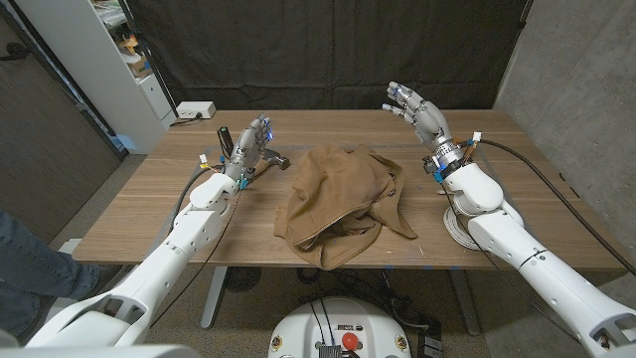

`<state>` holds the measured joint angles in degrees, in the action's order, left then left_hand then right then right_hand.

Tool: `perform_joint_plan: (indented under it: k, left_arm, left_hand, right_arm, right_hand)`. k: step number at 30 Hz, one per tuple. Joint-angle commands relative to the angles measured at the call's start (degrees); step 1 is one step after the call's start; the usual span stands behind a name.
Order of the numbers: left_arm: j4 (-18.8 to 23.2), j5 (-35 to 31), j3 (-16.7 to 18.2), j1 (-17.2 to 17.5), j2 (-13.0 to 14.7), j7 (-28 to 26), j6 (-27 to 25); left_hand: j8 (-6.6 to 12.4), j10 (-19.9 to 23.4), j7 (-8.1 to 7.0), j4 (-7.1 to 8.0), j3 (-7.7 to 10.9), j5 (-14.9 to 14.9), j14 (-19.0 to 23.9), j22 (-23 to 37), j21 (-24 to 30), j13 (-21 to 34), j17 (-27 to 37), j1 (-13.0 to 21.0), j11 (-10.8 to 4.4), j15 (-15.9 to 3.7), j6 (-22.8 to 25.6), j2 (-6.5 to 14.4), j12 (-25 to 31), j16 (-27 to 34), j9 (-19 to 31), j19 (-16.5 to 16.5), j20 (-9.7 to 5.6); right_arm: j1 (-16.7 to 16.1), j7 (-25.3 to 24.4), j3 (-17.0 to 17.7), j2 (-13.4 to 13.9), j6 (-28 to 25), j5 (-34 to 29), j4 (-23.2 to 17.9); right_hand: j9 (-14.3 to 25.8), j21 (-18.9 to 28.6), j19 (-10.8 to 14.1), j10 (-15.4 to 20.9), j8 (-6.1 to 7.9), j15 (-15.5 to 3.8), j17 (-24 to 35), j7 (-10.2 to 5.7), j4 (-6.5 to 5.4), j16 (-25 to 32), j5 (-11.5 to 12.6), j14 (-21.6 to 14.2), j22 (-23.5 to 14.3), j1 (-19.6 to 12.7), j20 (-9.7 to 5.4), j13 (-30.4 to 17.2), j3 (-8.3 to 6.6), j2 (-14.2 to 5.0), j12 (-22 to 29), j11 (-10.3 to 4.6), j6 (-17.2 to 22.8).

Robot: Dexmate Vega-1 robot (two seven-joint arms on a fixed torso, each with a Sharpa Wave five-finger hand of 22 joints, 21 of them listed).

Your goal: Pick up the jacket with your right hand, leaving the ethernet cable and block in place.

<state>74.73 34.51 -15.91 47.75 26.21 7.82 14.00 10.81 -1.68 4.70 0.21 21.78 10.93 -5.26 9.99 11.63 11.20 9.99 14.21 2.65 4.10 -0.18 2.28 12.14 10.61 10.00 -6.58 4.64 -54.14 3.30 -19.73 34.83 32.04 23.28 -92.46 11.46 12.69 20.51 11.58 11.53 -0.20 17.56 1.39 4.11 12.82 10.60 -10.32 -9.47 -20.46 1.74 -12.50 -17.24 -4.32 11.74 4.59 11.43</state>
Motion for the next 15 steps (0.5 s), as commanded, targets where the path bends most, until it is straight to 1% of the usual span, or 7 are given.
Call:
perform_joint_plan:
  k: [1, 5, 15]
  left_arm:
    - [-0.18, -0.02, -0.17, 0.02, -0.29, 0.10, 0.22]
    - [-0.29, -0.09, -0.22, -0.04, -0.34, 0.22, 0.43]
    - [-0.41, 0.20, -0.04, -0.06, -0.42, 0.60, 0.75]
  left_hand:
    - [0.21, 0.54, 0.04, -0.29, 0.03, -0.14, 0.13, 0.34, -0.13, 0.02, 0.29, 0.50, 0.01, -0.59, 0.30, 0.17, 0.44, 0.16, 0.20, -0.12, 0.54]
    - [0.21, 0.52, 0.00, -0.32, 0.03, -0.15, 0.16, 0.34, -0.13, 0.02, 0.29, 0.51, 0.09, -0.63, 0.33, 0.19, 0.43, 0.17, 0.20, -0.13, 0.56]
    - [0.19, 0.64, -0.06, -0.46, 0.01, -0.18, 0.25, 0.35, -0.15, 0.01, 0.29, 0.53, 0.00, -0.68, 0.44, 0.23, 0.43, 0.18, 0.20, -0.17, 0.93]
  right_arm:
    - [0.27, -1.73, -0.51, 0.96, 2.36, -3.76, -0.27]
    - [0.43, -2.02, -0.71, 1.19, 3.04, -4.52, -0.12]
    - [0.82, -3.63, -1.22, 2.16, 4.21, -8.61, -0.43]
  right_hand:
    - [-0.09, -0.52, -0.49, 0.28, -0.20, -0.20, -0.10, -1.66, -0.08, 0.72, 0.20, -1.81, -0.35, 0.42, 0.47, -0.05, 0.21, -0.46, 0.22, -0.71, -0.08]
    - [-0.09, -0.72, -0.80, 0.31, -0.22, -0.18, -0.23, -2.38, -0.02, 0.74, 0.20, -2.07, -0.37, 0.48, 0.73, -0.01, 0.27, -0.37, 0.20, -0.75, -0.17]
    - [-0.09, -1.12, -1.47, 0.19, -0.09, 0.03, -0.57, -2.98, 0.19, 0.27, 0.22, -1.41, -0.38, 0.49, 1.00, 0.07, 0.35, -0.13, 0.11, -1.02, 0.03]
